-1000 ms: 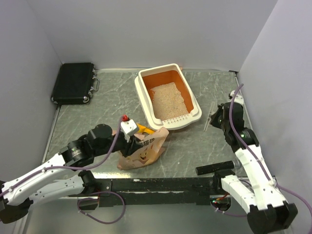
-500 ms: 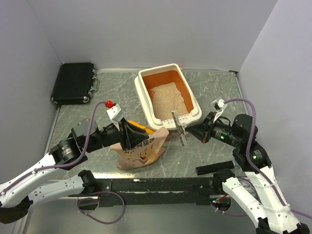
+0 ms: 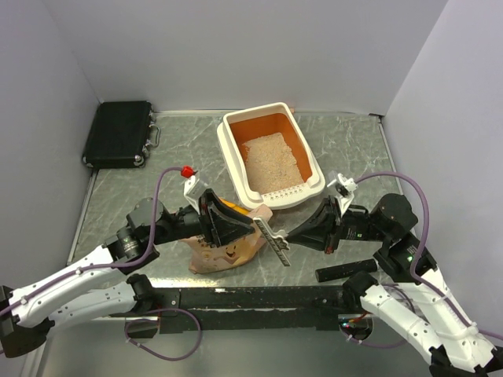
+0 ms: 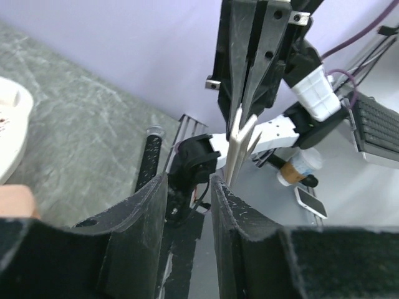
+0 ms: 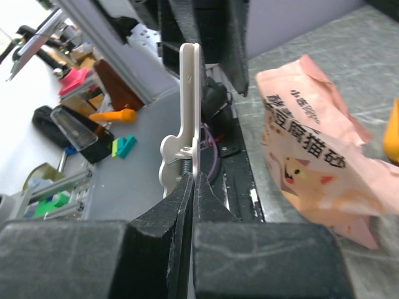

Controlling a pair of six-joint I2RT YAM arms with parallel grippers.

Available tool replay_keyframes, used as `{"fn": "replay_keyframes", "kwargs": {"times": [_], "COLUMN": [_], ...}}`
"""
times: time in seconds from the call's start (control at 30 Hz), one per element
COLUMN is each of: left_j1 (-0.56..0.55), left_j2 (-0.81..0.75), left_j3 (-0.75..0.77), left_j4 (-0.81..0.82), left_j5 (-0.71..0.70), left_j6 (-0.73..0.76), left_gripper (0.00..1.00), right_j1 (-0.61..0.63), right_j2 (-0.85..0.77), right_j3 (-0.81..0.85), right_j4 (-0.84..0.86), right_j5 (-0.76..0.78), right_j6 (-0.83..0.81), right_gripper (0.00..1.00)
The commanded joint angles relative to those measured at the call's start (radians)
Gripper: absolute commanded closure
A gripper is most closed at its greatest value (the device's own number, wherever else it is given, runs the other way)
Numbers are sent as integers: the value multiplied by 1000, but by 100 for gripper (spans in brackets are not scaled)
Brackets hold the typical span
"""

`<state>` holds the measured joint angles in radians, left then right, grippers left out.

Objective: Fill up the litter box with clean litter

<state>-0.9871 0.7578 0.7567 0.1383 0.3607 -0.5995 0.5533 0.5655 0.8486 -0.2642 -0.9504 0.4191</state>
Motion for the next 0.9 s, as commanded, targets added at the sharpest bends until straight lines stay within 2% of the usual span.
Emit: {"fn": "replay_keyframes", "kwargs": {"times": [0.0, 0.67, 0.77, 0.83, 0.87], "left_j1": [-16, -30, -30, -30, -30], "left_j2": [3, -38, -38, -38, -40], "left_j3": [-11, -30, -30, -33, -34], "left_j4": [162, 179, 178, 175, 175], "left_j5": [63, 89, 98, 104, 107], "left_j6": [-37, -11, -3, 0, 1], "left_gripper": [61, 62, 70, 82, 85], "right_j1": [53, 169, 178, 181, 181], "right_j2": [8, 74, 76, 77, 79], "right_j3": [15, -17, -23, -25, -25], "right_j4": [74, 187, 200, 201, 206], "right_j5": [41, 105, 121, 130, 131], "right_j6": [4, 41, 43, 47, 47], "right_gripper": [100, 100, 100, 100, 100]}}
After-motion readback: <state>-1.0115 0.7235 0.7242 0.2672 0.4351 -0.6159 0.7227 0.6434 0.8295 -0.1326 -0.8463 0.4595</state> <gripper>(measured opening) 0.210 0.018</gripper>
